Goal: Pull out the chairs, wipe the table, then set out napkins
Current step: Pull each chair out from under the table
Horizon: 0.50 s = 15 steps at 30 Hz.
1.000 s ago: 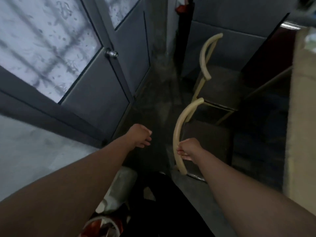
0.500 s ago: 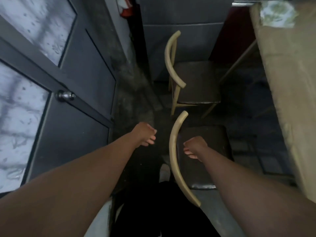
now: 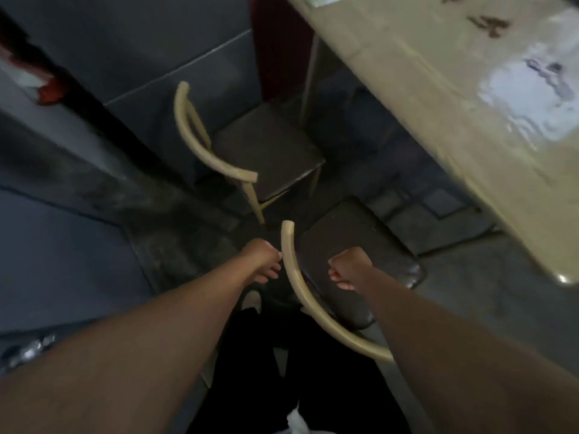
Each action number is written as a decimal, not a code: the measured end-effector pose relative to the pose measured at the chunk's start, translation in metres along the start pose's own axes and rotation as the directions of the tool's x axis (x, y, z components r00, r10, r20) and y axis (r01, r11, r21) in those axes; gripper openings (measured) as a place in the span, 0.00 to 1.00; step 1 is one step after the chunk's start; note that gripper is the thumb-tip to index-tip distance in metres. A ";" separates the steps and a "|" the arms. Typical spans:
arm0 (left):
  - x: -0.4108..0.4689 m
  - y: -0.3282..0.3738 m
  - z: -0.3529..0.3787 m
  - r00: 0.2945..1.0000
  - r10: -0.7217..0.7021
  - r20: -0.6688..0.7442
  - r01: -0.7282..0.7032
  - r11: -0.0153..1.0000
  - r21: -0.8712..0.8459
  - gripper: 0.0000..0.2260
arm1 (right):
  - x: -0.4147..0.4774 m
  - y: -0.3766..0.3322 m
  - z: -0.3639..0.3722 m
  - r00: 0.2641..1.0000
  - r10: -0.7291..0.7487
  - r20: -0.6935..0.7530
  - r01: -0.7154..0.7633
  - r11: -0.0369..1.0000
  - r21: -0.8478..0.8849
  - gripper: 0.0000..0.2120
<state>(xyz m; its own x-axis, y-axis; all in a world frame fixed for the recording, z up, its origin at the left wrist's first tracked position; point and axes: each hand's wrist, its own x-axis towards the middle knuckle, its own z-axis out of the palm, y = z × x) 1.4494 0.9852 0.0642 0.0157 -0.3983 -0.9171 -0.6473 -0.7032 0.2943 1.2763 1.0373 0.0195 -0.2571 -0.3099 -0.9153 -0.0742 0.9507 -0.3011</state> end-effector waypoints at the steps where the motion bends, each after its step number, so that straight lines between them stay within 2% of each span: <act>1: 0.006 0.002 -0.001 1.000 0.006 0.018 -0.006 0.999 0.043 0.11 | 0.000 0.004 0.001 1.000 -0.009 -0.009 0.010 0.999 0.039 0.07; 4: 0.021 0.010 -0.006 0.997 0.034 0.071 -0.044 0.989 0.141 0.11 | -0.002 0.018 0.011 0.998 0.010 -0.059 0.000 0.985 0.171 0.09; 10: 0.033 0.013 -0.003 0.984 -0.016 0.178 -0.029 0.968 0.249 0.15 | -0.012 0.050 0.041 0.986 0.124 -0.110 -0.072 0.918 0.391 0.10; 13: 0.039 0.010 0.004 0.979 -0.081 0.190 0.021 0.955 0.296 0.17 | -0.014 0.069 0.053 0.968 0.238 -0.084 -0.152 0.813 0.562 0.09; 15: 0.044 0.009 0.011 0.977 -0.104 0.186 0.043 0.952 0.304 0.19 | -0.017 0.077 0.058 0.941 0.337 0.039 -0.274 0.684 0.676 0.11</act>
<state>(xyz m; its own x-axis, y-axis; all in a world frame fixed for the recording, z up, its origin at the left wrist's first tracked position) 1.4360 0.9681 0.0238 -0.0591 -0.2067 -0.9766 -0.8472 -0.5071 0.1586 1.3310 1.1154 -0.0033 -0.2288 0.0286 -0.9730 0.6712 0.7286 -0.1364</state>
